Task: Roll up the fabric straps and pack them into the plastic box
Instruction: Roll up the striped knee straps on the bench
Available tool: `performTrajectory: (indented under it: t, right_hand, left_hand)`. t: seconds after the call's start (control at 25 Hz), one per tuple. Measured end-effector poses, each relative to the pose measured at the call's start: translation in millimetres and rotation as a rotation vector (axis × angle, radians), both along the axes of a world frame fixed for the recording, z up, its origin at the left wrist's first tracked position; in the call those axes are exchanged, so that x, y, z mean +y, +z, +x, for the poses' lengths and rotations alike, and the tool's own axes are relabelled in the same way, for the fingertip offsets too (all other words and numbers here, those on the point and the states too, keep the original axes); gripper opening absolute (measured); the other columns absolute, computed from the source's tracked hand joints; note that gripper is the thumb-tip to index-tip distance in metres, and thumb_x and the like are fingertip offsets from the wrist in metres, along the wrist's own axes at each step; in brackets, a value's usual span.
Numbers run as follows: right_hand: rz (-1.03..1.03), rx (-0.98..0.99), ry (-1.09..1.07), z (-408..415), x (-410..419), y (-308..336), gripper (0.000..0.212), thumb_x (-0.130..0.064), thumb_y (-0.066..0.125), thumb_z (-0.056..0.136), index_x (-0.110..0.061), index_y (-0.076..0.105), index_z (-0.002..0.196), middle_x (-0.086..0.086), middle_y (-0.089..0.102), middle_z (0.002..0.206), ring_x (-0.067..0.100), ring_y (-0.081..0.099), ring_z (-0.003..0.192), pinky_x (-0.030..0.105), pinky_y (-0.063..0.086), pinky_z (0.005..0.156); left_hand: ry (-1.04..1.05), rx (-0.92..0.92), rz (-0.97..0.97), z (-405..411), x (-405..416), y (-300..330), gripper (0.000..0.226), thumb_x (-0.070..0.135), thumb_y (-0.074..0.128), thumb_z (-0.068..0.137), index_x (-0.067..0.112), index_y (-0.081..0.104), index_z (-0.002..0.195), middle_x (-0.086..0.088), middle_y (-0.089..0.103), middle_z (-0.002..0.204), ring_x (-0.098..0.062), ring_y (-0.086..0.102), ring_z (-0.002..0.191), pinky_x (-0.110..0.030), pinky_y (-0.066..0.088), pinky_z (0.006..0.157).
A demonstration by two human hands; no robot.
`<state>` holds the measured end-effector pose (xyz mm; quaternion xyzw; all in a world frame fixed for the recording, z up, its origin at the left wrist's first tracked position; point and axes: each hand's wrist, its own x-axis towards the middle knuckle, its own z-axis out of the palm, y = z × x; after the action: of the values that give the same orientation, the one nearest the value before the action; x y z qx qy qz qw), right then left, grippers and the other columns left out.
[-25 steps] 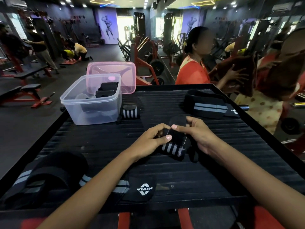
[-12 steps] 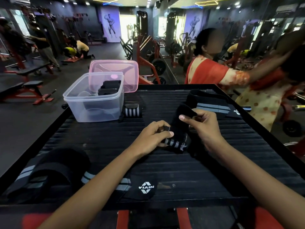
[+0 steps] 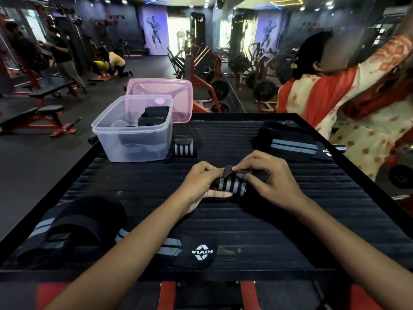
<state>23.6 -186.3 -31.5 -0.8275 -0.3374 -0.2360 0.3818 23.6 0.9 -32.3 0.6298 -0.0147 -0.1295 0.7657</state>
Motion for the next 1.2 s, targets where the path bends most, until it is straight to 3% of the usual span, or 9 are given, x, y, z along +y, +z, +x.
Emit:
performTrajectory:
  t: [0.24,0.44,0.52,0.64,0.8,0.84,0.92,1.08,1.2]
  right_hand:
    - [-0.112,-0.086,-0.006,-1.3,2.2,-4.4,0.017,-0.016,0.063,0.088,-0.009,0.073,0.100,-0.002,0.069,0.096,0.009,0.065,0.089,0.030,0.053,0.078]
    - [-0.457,-0.162,-0.148,-6.5,3.7,-9.7,0.057,-0.057,0.065,0.078,-0.009,0.060,0.108,-0.001,0.062,0.097,0.017,0.061,0.085,0.027,0.051,0.069]
    - [-0.404,-0.152,-0.233,-6.4,8.4,-13.6,0.057,-0.049,0.072,0.076,-0.008,0.058,0.114,0.002,0.065,0.104,0.021,0.064,0.092,0.030,0.053,0.074]
    - [-0.255,-0.029,-0.264,-4.6,15.1,-14.3,0.051,-0.033,0.073,0.080,-0.010,0.057,0.123,0.002,0.067,0.115,0.019,0.064,0.104,0.033,0.053,0.086]
    - [-0.056,0.253,-0.262,12.1,22.2,-6.4,0.038,-0.023,0.074,0.080,-0.016,0.062,0.115,-0.005,0.070,0.106,0.008,0.065,0.097,0.022,0.050,0.085]
    - [0.042,0.382,-0.235,21.3,24.7,-3.4,0.035,-0.020,0.075,0.080,-0.016,0.063,0.112,-0.006,0.071,0.105,0.006,0.065,0.097,0.021,0.050,0.088]
    - [0.205,0.583,-0.173,42.4,31.0,2.0,0.037,-0.018,0.077,0.079,-0.015,0.058,0.111,-0.006,0.068,0.105,0.009,0.064,0.101,0.031,0.050,0.096]
    - [0.131,0.648,-0.190,98.2,46.0,16.1,0.035,-0.013,0.074,0.081,-0.019,0.047,0.101,-0.001,0.062,0.104,0.019,0.060,0.104,0.039,0.049,0.095]
    - [0.127,0.649,-0.152,139.0,62.1,29.5,0.021,-0.006,0.066,0.085,-0.018,0.051,0.094,0.008,0.066,0.107,0.022,0.064,0.094,0.037,0.052,0.087]
  left_hand:
    - [-0.008,0.081,-0.074,0.3,2.6,4.4,0.011,0.013,0.055,0.095,0.003,0.051,0.092,-0.016,0.070,0.081,-0.023,0.073,0.069,-0.036,0.062,0.061]
    - [0.044,0.095,-0.161,2.1,3.4,6.9,0.015,0.010,0.055,0.094,-0.003,0.058,0.088,-0.017,0.067,0.081,-0.019,0.070,0.060,-0.027,0.060,0.057]
    - [0.047,0.077,-0.181,3.9,4.6,8.8,0.009,0.008,0.057,0.093,0.000,0.055,0.094,-0.016,0.065,0.082,-0.015,0.068,0.058,-0.023,0.058,0.055]
    - [-0.012,0.034,-0.139,2.3,2.1,8.6,0.010,0.006,0.059,0.091,-0.002,0.059,0.096,-0.014,0.068,0.084,-0.014,0.069,0.064,-0.023,0.060,0.064]
    - [0.066,-0.040,-0.153,5.0,-0.6,6.6,0.024,0.003,0.058,0.092,-0.001,0.055,0.115,-0.011,0.062,0.094,-0.014,0.067,0.076,-0.024,0.060,0.070]
    - [0.104,-0.069,-0.111,7.4,0.0,4.8,0.026,0.004,0.057,0.092,0.004,0.054,0.118,-0.008,0.059,0.097,-0.013,0.063,0.079,-0.025,0.060,0.070]
    - [0.176,-0.124,0.105,11.1,2.3,-1.2,0.026,0.007,0.057,0.093,0.015,0.053,0.117,-0.004,0.054,0.108,-0.011,0.058,0.082,-0.025,0.058,0.068]
    - [0.197,-0.156,0.396,15.2,8.2,-12.6,0.017,0.014,0.057,0.092,0.022,0.054,0.108,-0.005,0.050,0.122,-0.014,0.057,0.089,-0.024,0.055,0.064]
    - [0.183,-0.351,0.673,17.7,10.7,-17.2,0.017,0.015,0.057,0.092,0.017,0.056,0.108,-0.002,0.049,0.114,-0.013,0.055,0.087,-0.025,0.051,0.081]
